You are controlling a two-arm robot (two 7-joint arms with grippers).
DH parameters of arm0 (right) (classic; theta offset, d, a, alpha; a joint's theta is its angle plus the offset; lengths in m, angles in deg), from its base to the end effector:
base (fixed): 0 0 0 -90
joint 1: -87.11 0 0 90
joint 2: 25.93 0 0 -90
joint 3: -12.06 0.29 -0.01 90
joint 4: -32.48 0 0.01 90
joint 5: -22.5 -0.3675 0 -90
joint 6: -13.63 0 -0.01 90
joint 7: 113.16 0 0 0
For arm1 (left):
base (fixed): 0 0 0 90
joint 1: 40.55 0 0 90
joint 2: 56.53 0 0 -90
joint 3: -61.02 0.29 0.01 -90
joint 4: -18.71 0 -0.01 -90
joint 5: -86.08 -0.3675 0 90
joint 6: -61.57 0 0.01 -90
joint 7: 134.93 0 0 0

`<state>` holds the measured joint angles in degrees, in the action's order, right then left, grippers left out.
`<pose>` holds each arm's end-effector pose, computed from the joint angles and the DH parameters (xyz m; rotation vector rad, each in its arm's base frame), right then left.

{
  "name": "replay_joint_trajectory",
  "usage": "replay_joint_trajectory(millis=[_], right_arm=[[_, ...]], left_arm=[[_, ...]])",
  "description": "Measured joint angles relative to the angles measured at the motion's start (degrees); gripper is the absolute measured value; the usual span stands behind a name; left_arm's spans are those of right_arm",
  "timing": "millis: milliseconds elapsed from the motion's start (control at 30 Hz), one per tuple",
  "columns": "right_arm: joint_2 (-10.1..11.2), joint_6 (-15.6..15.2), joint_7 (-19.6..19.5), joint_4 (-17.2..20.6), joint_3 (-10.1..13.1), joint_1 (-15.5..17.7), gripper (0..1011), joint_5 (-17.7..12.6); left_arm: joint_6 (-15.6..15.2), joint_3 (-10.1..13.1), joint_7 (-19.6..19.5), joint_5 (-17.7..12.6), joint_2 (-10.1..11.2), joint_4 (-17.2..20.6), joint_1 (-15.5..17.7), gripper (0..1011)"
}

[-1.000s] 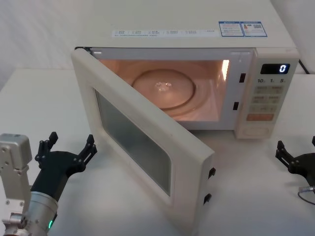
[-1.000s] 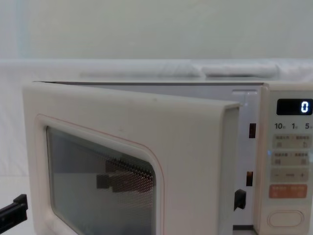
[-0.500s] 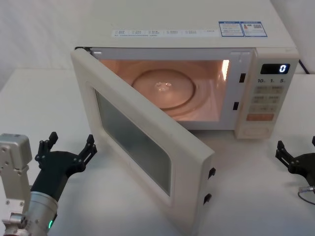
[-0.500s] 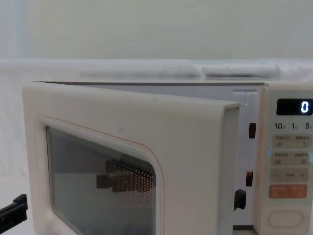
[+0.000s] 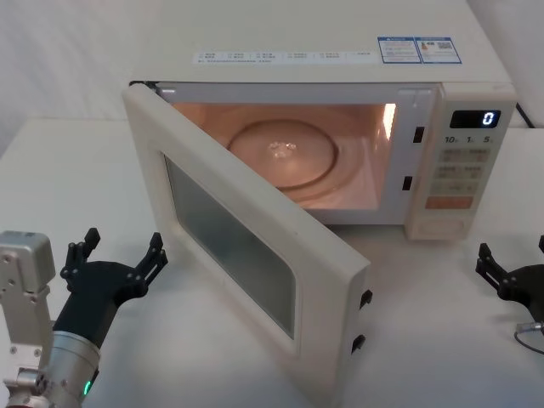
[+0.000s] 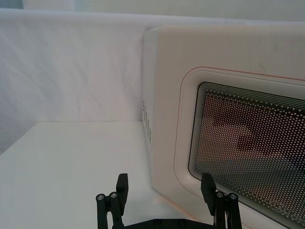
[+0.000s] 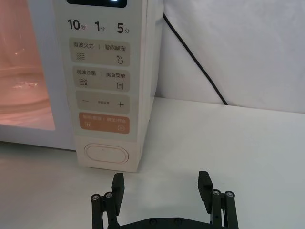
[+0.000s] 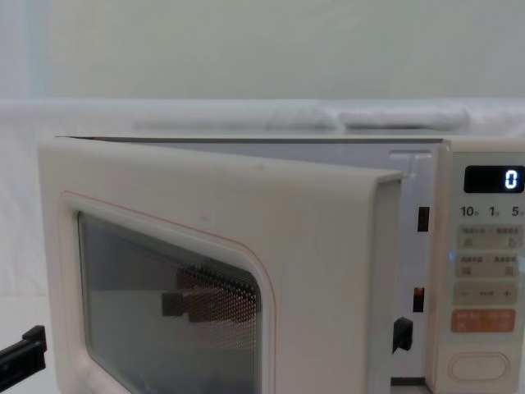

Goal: Press the button to open the microwave door with one hand; close the microwave door with the other hand.

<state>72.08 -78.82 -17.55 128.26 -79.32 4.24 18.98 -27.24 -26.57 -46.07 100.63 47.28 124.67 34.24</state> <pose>0.3511 -0.0273 -0.3071 -0.1118 0.0005 -1.4343 0.3113 0.0314 -0.2854 -0.0382 0.0140 1.4460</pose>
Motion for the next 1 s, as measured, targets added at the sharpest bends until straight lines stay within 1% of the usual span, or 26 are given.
replay_joint_trajectory(millis=[433, 567, 700, 833, 967, 1000], right_arm=[[0.0, 0.0, 0.0, 0.0, 0.0, 0.0, 1002, 0.0], [0.0, 0.0, 0.0, 0.0, 0.0, 0.0, 1002, 0.0], [0.01, 0.0, 0.0, 0.0, 0.0, 0.0, 1002, 0.0], [0.0, 0.0, 0.0, 0.0, 0.0, 0.0, 1002, 0.0], [0.0, 0.0, 0.0, 0.0, 0.0, 0.0, 1002, 0.0], [0.0, 0.0, 0.0, 0.0, 0.0, 0.0, 1002, 0.0]], left_arm=[[0.0, 0.0, 0.0, 0.0, 0.0, 0.0, 0.0, 1001], [-0.14, -0.62, -0.82, 0.16, -0.36, 0.55, -0.45, 1001], [-0.68, -1.35, -2.15, 0.56, -0.51, 1.71, -1.27, 1001], [-1.78, -2.29, -4.38, 1.58, -0.17, 3.66, -2.34, 1001], [-3.14, -3.11, -6.73, 3.05, 0.63, 5.69, -3.14, 1001], [-3.65, -3.43, -7.74, 3.82, 1.06, 6.63, -3.42, 1001]])
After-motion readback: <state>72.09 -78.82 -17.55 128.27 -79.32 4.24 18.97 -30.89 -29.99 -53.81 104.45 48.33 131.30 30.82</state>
